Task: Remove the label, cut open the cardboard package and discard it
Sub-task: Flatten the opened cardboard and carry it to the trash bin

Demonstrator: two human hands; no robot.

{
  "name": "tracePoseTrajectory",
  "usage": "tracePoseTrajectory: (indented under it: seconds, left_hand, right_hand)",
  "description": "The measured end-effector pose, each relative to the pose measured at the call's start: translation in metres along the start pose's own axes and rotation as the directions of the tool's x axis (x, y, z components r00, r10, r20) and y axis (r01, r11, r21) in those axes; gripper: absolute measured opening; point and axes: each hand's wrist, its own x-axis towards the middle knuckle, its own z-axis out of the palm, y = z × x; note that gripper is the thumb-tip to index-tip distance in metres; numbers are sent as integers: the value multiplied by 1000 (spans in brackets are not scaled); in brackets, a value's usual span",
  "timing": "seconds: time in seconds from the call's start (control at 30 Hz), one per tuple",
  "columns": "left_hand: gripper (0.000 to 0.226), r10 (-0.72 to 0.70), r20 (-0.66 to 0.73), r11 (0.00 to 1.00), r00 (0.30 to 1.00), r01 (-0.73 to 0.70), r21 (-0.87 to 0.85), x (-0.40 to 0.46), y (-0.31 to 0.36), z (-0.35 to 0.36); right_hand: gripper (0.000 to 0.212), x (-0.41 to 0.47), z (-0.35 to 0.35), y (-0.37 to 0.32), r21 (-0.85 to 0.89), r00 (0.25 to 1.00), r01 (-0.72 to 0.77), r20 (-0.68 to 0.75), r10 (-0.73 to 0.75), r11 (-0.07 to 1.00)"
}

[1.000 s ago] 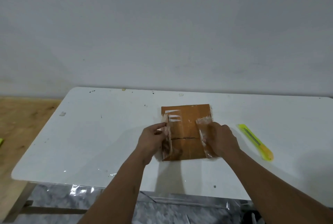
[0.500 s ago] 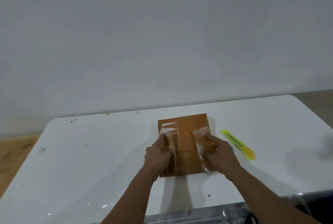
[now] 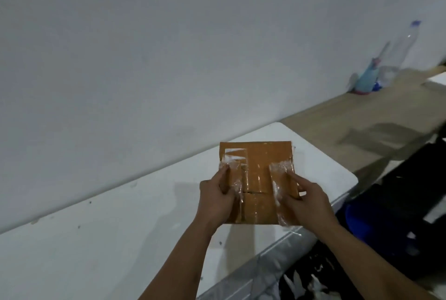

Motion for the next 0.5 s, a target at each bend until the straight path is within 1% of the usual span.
tracePoseTrajectory:
  seconds: [0.03,0.17,0.3,0.4,0.5]
  left_hand:
    - [62,14,40,1000,999,-15,16,2,10,22]
    - [63,56,119,998,991,-59,21,3,39,95]
    - [63,75,223,996,972,-85,35,-10,58,169]
    - [63,53,297,995,953,-75,60,-23,60,219]
    - [62,7,359,994,933,-46,100,-35,55,262]
  right_hand:
    - [60,-3,-21,9,14,999,-21,-26,21,1000]
    - [62,-11,-88,45,80,990,-99,-94,106,992]
    - [66,-26,-148,93,99,970,-169,-159,184,981]
    - [66,-43,-180,131,82,961,-213,-162,224,974]
    - [67,-57,-203,167,122,941,-293,-141,309,948]
